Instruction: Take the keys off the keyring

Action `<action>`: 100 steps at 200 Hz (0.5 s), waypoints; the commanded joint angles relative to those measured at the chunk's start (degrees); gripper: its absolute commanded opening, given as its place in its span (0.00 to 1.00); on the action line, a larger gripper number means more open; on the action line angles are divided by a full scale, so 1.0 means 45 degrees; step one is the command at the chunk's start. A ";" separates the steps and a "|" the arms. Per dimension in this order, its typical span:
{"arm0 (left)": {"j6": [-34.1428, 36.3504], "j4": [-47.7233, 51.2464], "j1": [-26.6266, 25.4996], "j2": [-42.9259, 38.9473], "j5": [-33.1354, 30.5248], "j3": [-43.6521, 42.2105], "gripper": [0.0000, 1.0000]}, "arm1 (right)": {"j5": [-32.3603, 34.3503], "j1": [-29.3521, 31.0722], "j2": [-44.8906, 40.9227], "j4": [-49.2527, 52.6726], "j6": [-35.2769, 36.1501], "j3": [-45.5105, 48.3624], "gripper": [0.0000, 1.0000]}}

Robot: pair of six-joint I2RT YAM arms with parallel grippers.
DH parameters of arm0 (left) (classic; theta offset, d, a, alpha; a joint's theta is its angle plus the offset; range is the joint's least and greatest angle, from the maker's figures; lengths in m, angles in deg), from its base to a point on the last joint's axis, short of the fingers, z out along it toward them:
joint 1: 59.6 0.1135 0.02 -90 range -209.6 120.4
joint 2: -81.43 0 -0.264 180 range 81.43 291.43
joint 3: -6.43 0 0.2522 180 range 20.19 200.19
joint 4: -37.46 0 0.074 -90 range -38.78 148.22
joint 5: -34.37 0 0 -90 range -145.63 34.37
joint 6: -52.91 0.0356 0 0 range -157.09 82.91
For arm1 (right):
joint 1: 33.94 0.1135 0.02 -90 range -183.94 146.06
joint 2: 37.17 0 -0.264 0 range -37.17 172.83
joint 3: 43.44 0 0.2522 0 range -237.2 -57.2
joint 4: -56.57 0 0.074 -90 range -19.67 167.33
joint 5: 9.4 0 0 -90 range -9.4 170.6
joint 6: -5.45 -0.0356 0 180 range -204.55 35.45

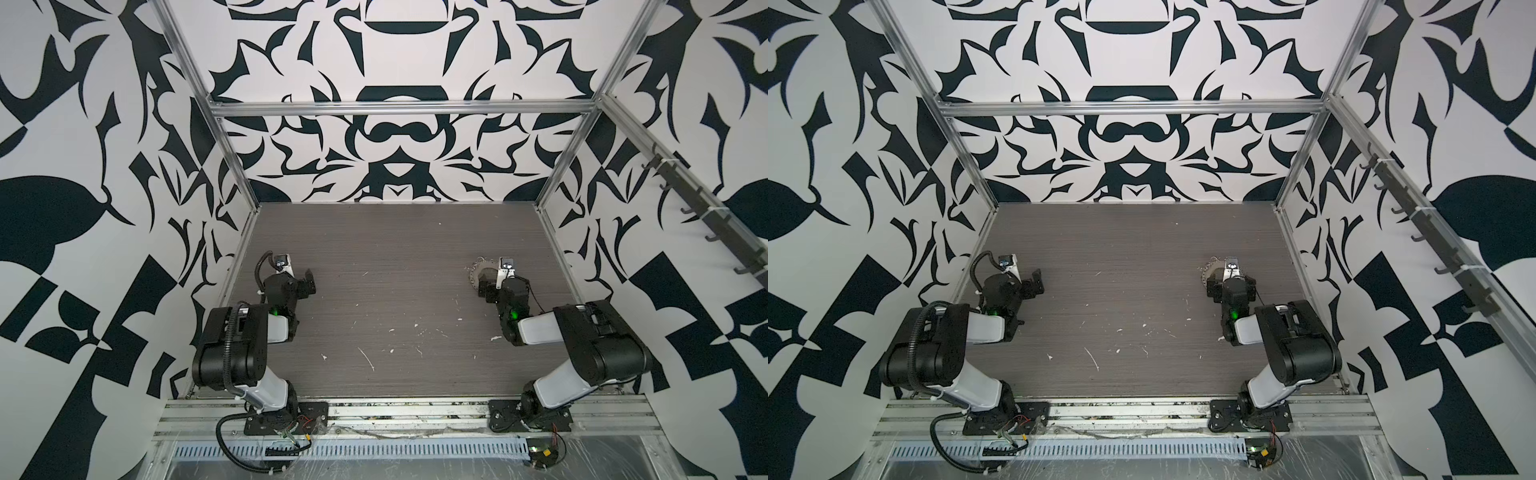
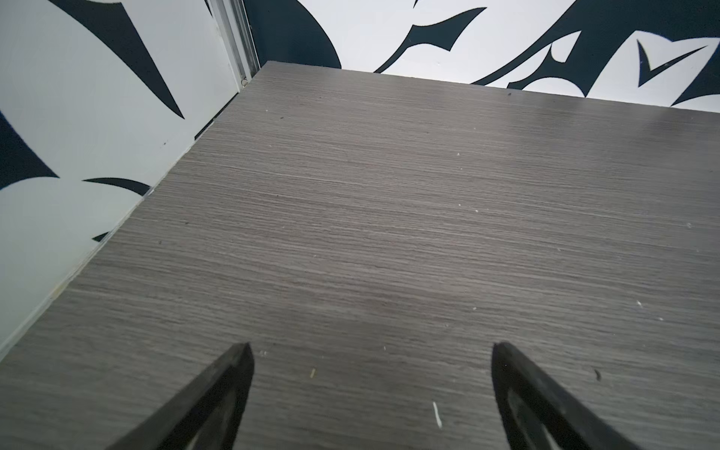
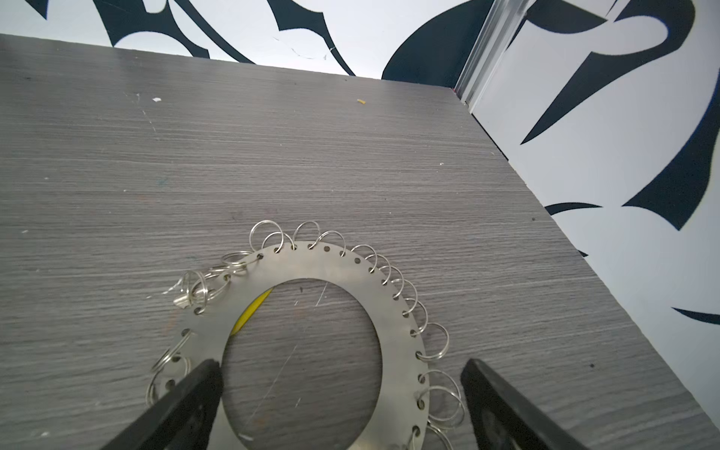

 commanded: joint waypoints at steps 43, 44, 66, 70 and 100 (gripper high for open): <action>-0.0134 -0.0094 -0.0005 -0.0217 0.0088 0.0188 0.99 | -0.0012 -0.0051 -0.0212 -0.0225 0.0115 -0.0278 1.00; -0.0134 -0.0094 0.0003 -0.0208 0.0088 0.0188 0.99 | -0.0014 -0.0051 -0.0213 -0.0221 0.0115 -0.0268 1.00; -0.0134 -0.0094 -0.0004 -0.0212 0.0088 0.0190 0.99 | -0.0017 -0.0051 -0.0203 -0.0230 0.0114 -0.0278 1.00; -0.0134 -0.0094 -0.0008 -0.0211 0.0089 0.0193 0.99 | -0.0016 -0.0044 -0.0215 -0.0233 0.0115 -0.0278 1.00; -0.0134 -0.0094 0.0011 -0.0201 0.0088 0.0188 0.99 | -0.0016 -0.0041 -0.0209 -0.0225 0.0122 -0.0278 1.00</action>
